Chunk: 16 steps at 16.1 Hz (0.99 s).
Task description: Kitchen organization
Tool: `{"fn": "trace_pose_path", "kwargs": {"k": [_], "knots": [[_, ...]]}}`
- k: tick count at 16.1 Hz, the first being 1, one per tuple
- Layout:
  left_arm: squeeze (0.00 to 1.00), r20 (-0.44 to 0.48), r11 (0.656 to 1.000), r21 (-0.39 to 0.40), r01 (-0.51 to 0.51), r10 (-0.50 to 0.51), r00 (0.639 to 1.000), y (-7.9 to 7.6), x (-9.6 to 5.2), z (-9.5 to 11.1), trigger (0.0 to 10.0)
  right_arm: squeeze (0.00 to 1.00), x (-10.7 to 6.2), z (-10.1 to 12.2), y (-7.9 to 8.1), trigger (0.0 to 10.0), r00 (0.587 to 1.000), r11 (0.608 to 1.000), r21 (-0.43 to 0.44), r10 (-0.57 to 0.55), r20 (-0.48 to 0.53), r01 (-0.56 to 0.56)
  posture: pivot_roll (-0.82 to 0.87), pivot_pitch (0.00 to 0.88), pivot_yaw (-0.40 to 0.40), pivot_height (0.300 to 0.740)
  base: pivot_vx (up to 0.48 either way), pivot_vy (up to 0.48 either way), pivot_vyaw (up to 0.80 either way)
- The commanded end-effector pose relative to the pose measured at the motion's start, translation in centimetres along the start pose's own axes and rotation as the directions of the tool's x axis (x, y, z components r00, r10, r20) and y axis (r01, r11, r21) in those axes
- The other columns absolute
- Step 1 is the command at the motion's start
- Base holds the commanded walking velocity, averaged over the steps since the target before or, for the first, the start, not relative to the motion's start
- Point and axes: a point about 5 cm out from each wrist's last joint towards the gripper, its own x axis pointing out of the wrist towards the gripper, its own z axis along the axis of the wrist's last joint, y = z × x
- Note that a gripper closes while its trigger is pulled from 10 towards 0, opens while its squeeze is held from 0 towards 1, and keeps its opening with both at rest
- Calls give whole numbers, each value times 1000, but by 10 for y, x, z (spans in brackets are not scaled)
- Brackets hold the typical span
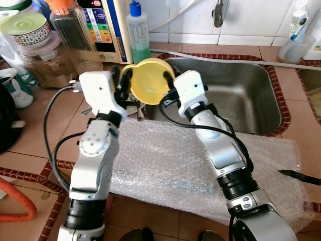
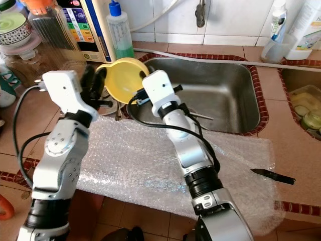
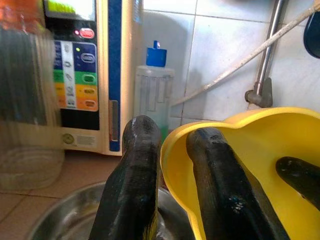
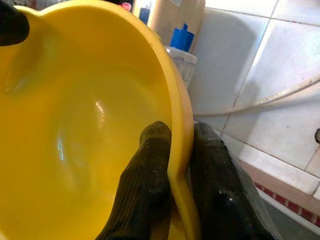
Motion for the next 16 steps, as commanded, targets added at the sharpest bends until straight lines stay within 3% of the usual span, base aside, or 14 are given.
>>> {"fn": "trace_pose_path", "kwargs": {"k": [1,6,9,13,15,16], "knots": [[1000,48,1000,-1,14,-14,999,4,-5,12,10000,0,0,1,9,0,999,999,-18,38,-2,-38,-146,133,83,740,0,0,0],[1000,26,995,-27,93,-92,995,9,-23,11,10000,0,-2,3,20,0,997,997,-16,79,12,-79,-135,127,80,740,0,0,0],[1000,0,985,-75,154,-155,988,0,-30,6,10000,0,-4,-3,16,0,998,997,-33,65,-6,-65,-135,127,86,740,0,0,0],[1000,-65,944,-135,301,-312,948,-18,-36,-4,10000,0,-11,-14,-5,0,998,996,-89,-33,-50,28,-142,132,102,740,0,0,0],[1000,-72,941,-130,312,-323,944,-19,-37,-5,10000,0,-14,-19,-17,0,994,988,-134,-84,-72,74,-146,136,108,740,0,0,0],[1000,-81,941,-130,313,-324,942,-19,-36,-6,10000,0,-21,-29,-37,0,980,974,-180,-162,-117,139,-147,138,110,740,0,0,0]]}}
